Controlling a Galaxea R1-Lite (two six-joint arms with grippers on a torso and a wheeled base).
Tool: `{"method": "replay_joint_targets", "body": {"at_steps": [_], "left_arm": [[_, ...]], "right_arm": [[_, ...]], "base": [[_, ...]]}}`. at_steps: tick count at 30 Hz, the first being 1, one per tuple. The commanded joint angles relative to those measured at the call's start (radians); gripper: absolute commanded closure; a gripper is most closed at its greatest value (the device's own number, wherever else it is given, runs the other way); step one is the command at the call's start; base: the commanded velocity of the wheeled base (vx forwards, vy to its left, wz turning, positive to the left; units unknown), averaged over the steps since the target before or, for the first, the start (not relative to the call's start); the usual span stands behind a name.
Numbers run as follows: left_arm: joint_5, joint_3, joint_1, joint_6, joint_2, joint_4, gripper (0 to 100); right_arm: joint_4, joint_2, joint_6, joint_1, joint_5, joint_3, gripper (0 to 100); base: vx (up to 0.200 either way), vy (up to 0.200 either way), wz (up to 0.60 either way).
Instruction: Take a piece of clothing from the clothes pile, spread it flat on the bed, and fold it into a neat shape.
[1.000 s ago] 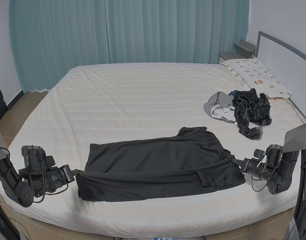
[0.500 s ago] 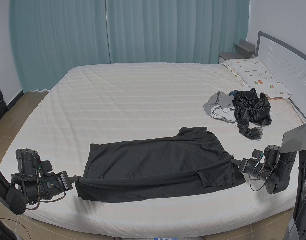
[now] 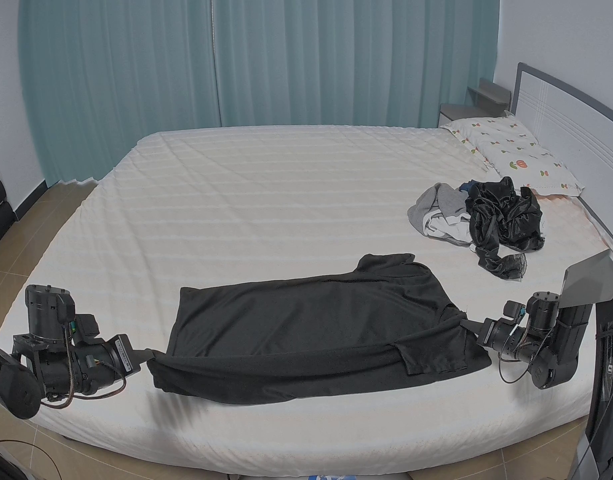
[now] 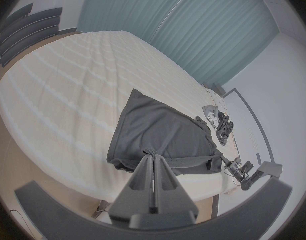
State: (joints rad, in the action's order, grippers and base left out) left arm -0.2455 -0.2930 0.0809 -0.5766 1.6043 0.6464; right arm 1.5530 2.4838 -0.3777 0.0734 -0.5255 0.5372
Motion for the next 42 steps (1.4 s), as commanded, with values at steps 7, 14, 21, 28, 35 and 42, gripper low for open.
{"method": "replay_joint_targets", "body": {"at_steps": [7,14,21,28,35,42], "left_arm": [[0.130,-0.130,-0.013,-0.016,0.243,0.004,100],[0.144,-0.210,-0.032,-0.034,0.356,0.004,100],[0.153,-0.296,-0.030,-0.063,0.467,0.002,100],[0.209,-0.351,-0.030,-0.063,0.560,0.006,100],[0.212,-0.387,-0.030,-0.065,0.609,0.006,100],[0.233,-0.402,-0.030,-0.069,0.634,0.007,0]], "right_arm": [[0.010,0.004,0.000,-0.001,-0.001,0.013,100],[0.010,0.004,-0.003,-0.003,-0.001,0.026,100],[0.010,0.023,-0.021,-0.009,0.012,0.046,100],[0.010,0.035,-0.030,-0.009,0.019,0.061,100],[0.010,0.050,-0.030,-0.011,0.019,0.067,100],[0.010,0.058,-0.044,-0.014,0.019,0.076,100]], "base": [[0.000,0.000,0.00],[0.000,0.000,0.00],[0.000,0.000,0.00],[0.000,0.000,0.00],[0.000,0.000,0.00],[0.000,0.000,0.00]]}}
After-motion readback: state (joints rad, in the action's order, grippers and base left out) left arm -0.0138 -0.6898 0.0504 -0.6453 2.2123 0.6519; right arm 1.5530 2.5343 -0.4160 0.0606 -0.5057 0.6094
